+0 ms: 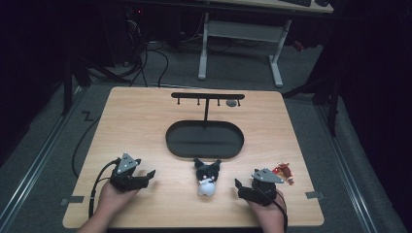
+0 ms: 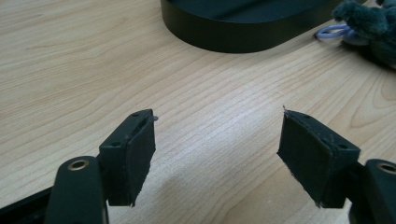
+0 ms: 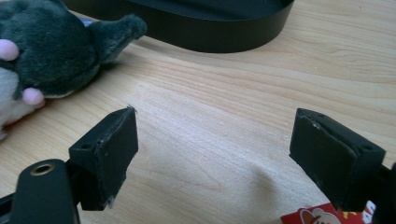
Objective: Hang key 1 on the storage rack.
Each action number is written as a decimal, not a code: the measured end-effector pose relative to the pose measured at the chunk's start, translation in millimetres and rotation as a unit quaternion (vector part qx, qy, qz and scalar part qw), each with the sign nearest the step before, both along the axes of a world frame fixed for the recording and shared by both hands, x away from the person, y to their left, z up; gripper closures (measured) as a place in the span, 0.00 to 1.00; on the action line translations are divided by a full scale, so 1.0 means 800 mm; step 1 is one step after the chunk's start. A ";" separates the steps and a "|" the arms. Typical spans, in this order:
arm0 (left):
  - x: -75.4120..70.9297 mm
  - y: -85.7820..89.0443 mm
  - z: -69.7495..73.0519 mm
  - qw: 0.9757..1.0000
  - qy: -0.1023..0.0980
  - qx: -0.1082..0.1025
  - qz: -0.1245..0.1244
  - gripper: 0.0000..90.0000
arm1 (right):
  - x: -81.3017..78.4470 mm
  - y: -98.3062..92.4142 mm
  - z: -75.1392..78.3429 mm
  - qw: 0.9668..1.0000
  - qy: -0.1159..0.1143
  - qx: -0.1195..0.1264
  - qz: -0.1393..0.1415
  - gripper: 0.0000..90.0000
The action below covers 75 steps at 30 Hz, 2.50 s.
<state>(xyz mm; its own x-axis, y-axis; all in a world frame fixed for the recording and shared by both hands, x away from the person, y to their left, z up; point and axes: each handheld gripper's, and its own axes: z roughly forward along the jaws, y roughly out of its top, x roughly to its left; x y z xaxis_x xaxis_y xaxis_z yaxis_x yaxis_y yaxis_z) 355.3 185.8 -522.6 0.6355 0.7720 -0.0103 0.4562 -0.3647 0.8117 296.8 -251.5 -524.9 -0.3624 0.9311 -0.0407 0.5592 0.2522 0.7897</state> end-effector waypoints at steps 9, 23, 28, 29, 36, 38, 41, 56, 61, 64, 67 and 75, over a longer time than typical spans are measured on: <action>0.000 0.004 0.002 1.000 0.010 -0.020 0.015 0.26 | -0.002 0.002 -0.002 1.000 -0.001 -0.001 0.018 0.17; -0.005 0.003 0.009 0.999 0.001 -0.027 0.022 0.21 | -0.009 0.008 0.001 0.999 -0.008 -0.030 0.012 0.21; -0.006 -0.001 0.009 1.000 0.004 -0.023 0.015 0.21 | -0.008 0.009 0.001 1.000 -0.001 -0.019 0.016 0.21; -0.006 -0.001 0.010 1.000 0.006 -0.019 0.011 0.21 | -0.009 0.010 0.001 1.000 0.000 -0.019 0.016 0.21; -0.008 -0.005 0.013 1.000 -0.001 -0.025 0.005 0.20 | -0.008 0.013 0.001 1.000 0.014 -0.017 0.020 0.21; -0.007 -0.007 0.012 1.000 -0.003 -0.020 0.000 0.20 | -0.006 0.012 -0.001 1.000 0.019 -0.017 0.017 0.21; -0.006 -0.009 0.012 1.000 -0.001 -0.015 -0.005 0.20 | -0.005 0.011 0.000 1.000 0.019 -0.012 0.015 0.21; -0.018 -0.022 0.020 0.999 -0.026 -0.009 -0.044 0.22 | 0.004 0.011 0.016 0.998 0.050 -0.032 -0.002 0.24; -0.017 -0.022 0.018 0.999 -0.023 -0.005 -0.044 0.22 | 0.010 0.014 0.013 0.996 0.082 -0.028 -0.006 0.25; -0.014 -0.023 0.016 0.999 -0.018 -0.003 -0.045 0.22 | 0.014 0.015 0.015 0.994 0.106 -0.035 -0.008 0.26; -0.012 -0.025 0.016 0.999 -0.016 -0.013 -0.046 0.22 | 0.017 0.017 0.018 0.992 0.117 -0.044 -0.006 0.27; -0.010 -0.029 0.017 0.998 -0.023 -0.012 -0.052 0.22 | 0.026 0.023 0.035 0.982 0.172 -0.073 0.011 0.27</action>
